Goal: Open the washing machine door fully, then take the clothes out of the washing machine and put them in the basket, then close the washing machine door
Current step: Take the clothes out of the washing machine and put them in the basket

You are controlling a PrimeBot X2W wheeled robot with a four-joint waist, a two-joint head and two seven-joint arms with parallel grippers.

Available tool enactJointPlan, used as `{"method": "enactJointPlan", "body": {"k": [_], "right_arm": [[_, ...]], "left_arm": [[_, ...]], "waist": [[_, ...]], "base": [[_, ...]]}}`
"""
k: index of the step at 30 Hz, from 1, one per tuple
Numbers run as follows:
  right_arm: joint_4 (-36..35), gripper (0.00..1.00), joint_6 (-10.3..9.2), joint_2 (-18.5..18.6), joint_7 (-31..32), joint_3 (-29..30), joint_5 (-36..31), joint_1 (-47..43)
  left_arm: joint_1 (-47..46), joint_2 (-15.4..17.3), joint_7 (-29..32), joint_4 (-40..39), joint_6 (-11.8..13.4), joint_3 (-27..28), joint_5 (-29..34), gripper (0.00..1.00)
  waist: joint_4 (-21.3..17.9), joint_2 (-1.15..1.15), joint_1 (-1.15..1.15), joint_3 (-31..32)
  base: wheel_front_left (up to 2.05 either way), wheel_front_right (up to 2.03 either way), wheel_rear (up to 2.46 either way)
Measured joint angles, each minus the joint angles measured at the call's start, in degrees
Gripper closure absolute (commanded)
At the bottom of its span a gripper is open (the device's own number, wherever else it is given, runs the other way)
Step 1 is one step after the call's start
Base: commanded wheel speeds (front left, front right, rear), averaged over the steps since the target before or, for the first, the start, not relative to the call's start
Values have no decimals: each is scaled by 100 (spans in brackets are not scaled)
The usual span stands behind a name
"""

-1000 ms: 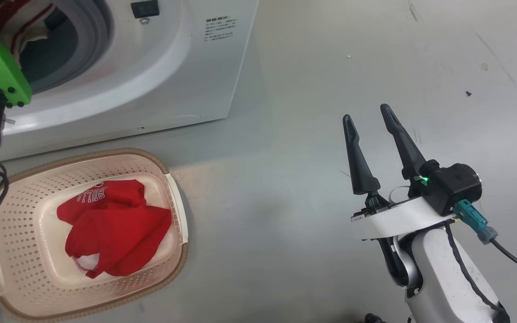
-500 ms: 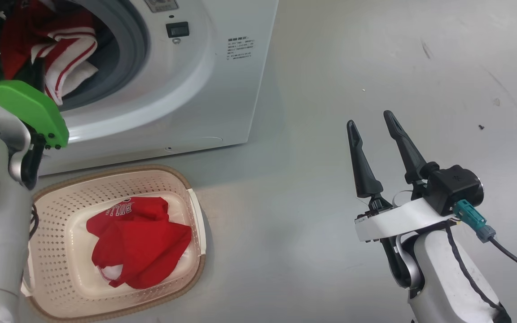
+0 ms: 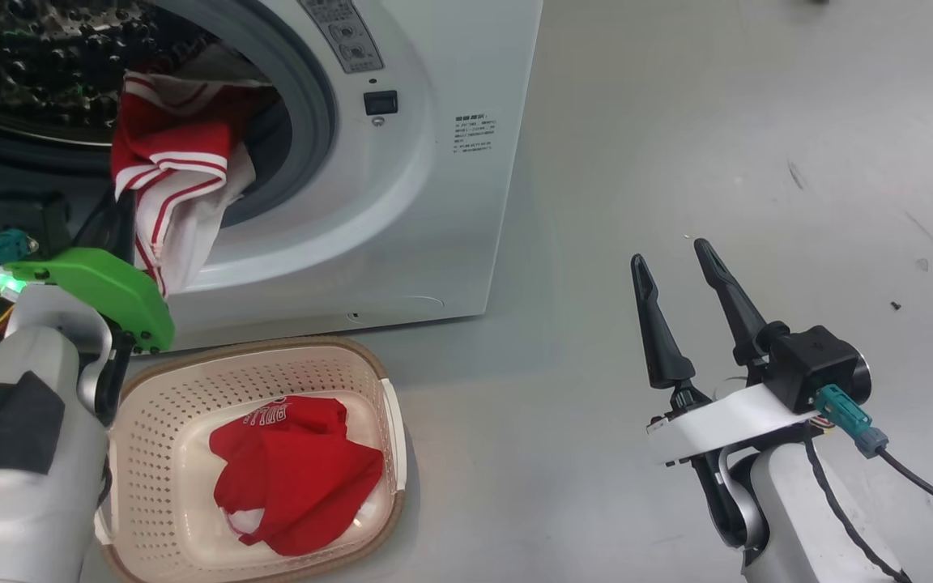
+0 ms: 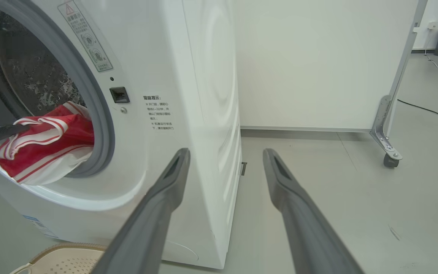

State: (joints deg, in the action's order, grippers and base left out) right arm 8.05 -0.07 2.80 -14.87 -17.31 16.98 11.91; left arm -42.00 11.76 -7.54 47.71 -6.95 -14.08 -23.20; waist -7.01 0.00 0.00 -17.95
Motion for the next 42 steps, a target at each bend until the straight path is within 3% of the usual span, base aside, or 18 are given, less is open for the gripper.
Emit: {"method": "enactJointPlan", "body": {"k": [22,42], "right_arm": [[140,0,102,0,0,20,11,-429],[155,0,178,-1,0,-18,11,-657]], "left_arm": [[948,2,-672,-656,-16,-242,60,100],[1417,33,-691,-2871,-14,335,238,100]], "waist": [[265,0,0,816],[333,0,0,1139]], "base": [[0,0,0],[0,0,0]]}}
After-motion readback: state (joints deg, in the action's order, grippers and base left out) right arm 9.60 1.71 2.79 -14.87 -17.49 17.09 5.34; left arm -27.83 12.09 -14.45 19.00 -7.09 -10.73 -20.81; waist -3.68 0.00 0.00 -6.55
